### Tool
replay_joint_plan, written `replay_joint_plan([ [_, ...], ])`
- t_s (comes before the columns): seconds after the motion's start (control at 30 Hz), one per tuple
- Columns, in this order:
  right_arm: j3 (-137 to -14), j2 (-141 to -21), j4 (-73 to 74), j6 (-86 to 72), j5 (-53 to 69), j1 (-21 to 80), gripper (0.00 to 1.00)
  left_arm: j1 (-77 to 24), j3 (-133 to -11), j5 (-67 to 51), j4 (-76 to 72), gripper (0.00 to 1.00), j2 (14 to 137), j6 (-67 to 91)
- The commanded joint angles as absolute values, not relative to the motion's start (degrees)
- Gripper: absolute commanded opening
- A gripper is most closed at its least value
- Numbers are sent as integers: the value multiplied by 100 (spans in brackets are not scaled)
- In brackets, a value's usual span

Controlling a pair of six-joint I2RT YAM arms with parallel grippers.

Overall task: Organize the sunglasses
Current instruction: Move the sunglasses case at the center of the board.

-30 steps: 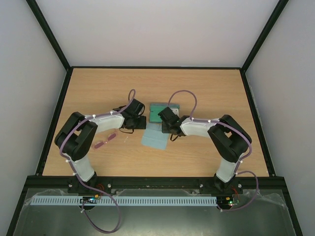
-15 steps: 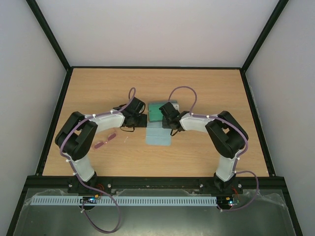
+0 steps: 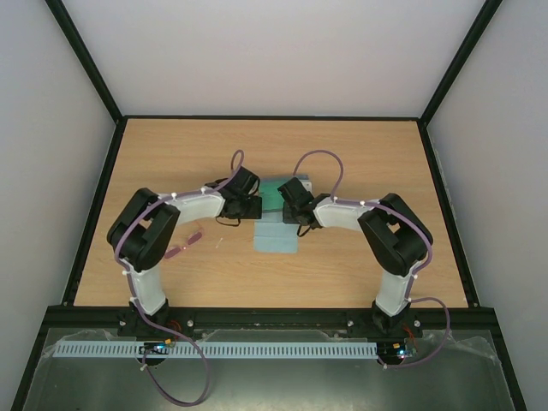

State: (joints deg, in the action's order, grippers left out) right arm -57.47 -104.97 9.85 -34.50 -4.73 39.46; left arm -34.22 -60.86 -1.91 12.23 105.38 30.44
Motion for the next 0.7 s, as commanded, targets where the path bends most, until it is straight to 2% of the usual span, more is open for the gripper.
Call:
replay_joint_plan([
  [0.0,-5607,-10363,1182,-3444,-466,3929,1,-3446,-6380,-159,1301,61,10796,3041],
  [0.37,-5619,-10372,1217,-3421,-494,3929,1,-3388,-6729,-10,1444,62,11098,2985],
  [0.67,-5670,-10354,1263,-3375,-528,3928,1,-3385,-6196,242,1626,68,10350,3083],
])
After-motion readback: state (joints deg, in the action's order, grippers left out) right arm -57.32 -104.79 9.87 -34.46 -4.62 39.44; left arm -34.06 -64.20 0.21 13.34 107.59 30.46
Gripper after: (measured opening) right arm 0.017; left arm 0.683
